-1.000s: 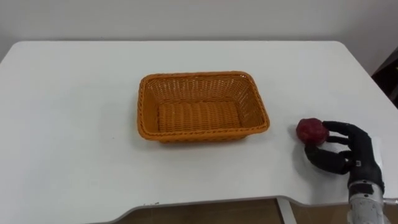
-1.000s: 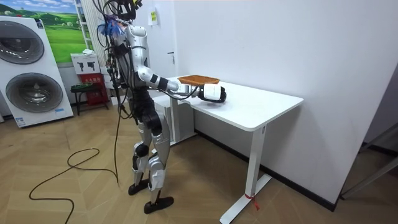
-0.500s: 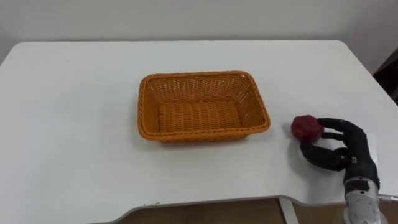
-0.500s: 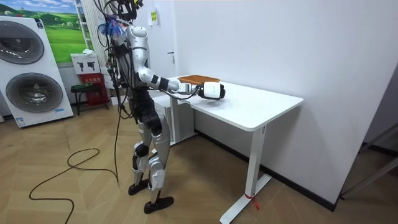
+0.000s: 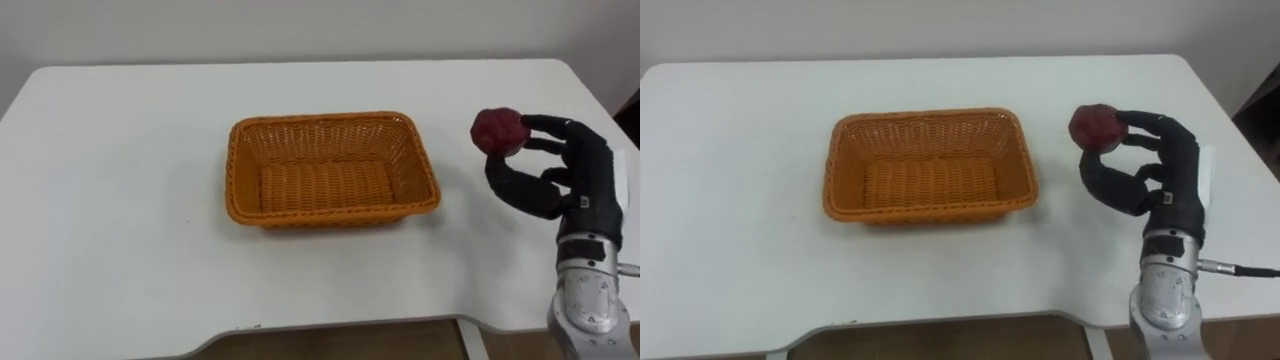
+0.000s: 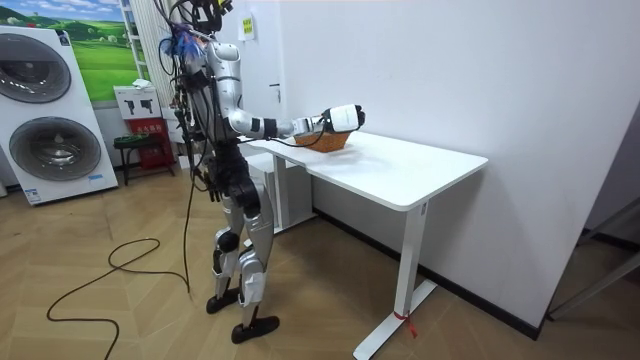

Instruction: Pick and place apple

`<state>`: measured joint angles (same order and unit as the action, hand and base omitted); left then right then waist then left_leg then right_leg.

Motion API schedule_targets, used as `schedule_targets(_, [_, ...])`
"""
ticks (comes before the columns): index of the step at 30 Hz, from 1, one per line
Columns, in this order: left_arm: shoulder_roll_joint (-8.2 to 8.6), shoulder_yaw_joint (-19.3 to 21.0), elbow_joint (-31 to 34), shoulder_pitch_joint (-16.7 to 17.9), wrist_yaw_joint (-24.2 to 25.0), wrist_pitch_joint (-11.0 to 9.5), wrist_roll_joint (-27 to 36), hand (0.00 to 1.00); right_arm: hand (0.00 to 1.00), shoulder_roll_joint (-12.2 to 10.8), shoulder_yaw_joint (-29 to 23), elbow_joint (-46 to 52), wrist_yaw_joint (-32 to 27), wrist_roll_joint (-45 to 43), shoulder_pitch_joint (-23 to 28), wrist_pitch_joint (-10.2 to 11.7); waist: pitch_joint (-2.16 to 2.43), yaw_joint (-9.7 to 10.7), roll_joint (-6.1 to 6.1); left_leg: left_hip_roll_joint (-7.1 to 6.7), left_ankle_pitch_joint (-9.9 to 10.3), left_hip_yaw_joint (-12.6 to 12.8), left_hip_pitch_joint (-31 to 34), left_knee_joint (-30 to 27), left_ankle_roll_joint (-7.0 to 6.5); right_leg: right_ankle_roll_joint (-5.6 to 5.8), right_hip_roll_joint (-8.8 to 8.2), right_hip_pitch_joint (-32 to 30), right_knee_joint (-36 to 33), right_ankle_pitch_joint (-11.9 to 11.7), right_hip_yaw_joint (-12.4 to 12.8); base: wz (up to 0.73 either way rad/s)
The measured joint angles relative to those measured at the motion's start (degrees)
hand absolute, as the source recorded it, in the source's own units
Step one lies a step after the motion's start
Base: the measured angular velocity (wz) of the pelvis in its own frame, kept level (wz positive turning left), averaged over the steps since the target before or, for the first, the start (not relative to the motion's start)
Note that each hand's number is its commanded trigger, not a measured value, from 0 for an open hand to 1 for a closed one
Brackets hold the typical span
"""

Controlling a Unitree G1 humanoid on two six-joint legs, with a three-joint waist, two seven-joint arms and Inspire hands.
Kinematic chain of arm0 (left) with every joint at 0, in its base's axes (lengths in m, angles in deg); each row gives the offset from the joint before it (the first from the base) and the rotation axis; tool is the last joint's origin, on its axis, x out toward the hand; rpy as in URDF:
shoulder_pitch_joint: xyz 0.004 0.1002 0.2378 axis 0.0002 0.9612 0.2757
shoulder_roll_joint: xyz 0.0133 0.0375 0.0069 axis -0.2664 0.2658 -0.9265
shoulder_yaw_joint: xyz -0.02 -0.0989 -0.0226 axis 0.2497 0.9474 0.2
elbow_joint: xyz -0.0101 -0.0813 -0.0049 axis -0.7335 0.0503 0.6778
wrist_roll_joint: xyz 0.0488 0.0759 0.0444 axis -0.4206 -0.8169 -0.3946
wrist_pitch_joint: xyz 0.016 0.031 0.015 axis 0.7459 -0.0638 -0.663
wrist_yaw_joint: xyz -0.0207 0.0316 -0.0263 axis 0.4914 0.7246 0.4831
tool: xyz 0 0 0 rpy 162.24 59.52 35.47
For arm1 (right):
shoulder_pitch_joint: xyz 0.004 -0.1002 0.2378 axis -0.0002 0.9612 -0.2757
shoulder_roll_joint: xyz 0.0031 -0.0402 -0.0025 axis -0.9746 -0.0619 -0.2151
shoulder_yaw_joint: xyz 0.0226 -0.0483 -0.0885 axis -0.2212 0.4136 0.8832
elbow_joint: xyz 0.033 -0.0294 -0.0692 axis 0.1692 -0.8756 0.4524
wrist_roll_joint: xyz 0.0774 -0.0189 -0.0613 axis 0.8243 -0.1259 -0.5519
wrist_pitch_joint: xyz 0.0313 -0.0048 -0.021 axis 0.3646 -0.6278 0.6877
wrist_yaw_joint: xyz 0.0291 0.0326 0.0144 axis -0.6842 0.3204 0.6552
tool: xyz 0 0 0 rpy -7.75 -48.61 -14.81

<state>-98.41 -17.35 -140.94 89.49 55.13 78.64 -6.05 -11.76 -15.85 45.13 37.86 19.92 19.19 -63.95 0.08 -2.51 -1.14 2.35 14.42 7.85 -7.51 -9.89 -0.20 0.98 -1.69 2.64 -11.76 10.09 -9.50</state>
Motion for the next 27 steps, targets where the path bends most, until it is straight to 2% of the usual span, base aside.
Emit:
schedule_targets(5, [-0.03, -1.0, 0.6, -0.7, 0.5, 0.0, 0.0, 0.00, 1.00, 0.0, 0.9, 3.6, 0.0, 0.0, -0.1, 0.7, 0.02, -0.9, 0.17, 0.02, 0.0, -0.2, 0.0, -0.1, 0.00, -0.01, 0.01, 0.3, 0.0, 0.0, 0.0, 0.00])
schedule_targets(10, [-0.10, -2.7, 0.8, -0.9, 1.0, -0.1, 0.1, 0.00, 1.00, 0.0, 4.8, 3.6, 1.2, 0.1, -0.1, 0.7, -0.08, -1.2, 0.22, 0.01, 0.0, -0.2, -0.1, -0.1, 0.00, 0.00, 0.03, 0.4, 0.0, 0.0, 0.1, 0.00])
schedule_targets(15, [-0.13, -5.9, 0.8, -0.8, 0.5, -0.1, 0.0, 0.00, 1.00, 0.0, 9.2, 3.6, 3.8, 0.0, -0.1, 0.7, -0.37, -1.3, 0.43, 0.01, 0.0, -0.2, -0.1, 0.0, 0.00, 0.00, 0.05, 0.4, 0.0, -0.1, 0.1, 0.00])
schedule_targets(22, [-0.14, -6.6, 1.3, -1.0, 0.4, 0.0, -0.5, 0.00, 1.00, 0.0, 12.1, 3.7, 7.4, -2.5, -0.1, 0.7, -0.37, -2.7, 0.37, 0.01, 0.0, -0.2, 0.1, 0.1, 0.00, 0.02, 0.07, 0.3, 0.1, -0.1, 0.0, 0.01])
schedule_targets(23, [-0.18, -6.6, 1.3, -1.0, 0.6, 0.0, -0.5, 0.00, 0.93, 0.0, 12.8, 3.7, 8.0, -2.5, -0.2, 0.6, -0.38, -2.7, 0.38, 0.01, 0.0, -0.3, 0.1, 0.1, 0.00, 0.04, 0.06, 0.3, 0.2, -0.1, -0.2, 0.05])
schedule_targets(24, [-0.23, -6.7, 1.3, -0.9, 0.9, 0.1, -0.5, 0.00, 0.00, 0.0, 13.5, 3.7, 8.7, -2.6, -0.4, 0.5, -0.39, -2.7, 0.40, 0.01, 0.0, -0.3, 0.2, 0.1, 0.00, 0.04, 0.05, 0.3, 0.2, -0.1, -0.2, 0.04])
schedule_targets(27, [-0.24, -6.7, 1.3, -1.5, 1.2, 0.2, -0.5, 0.00, 0.00, -0.1, 14.4, 3.7, 10.1, -4.5, -0.7, 0.0, -0.39, -2.6, 0.40, 0.00, 0.0, -0.7, 0.4, 0.0, 0.00, 0.04, -0.07, 0.3, 0.2, -0.1, -0.8, 0.07])
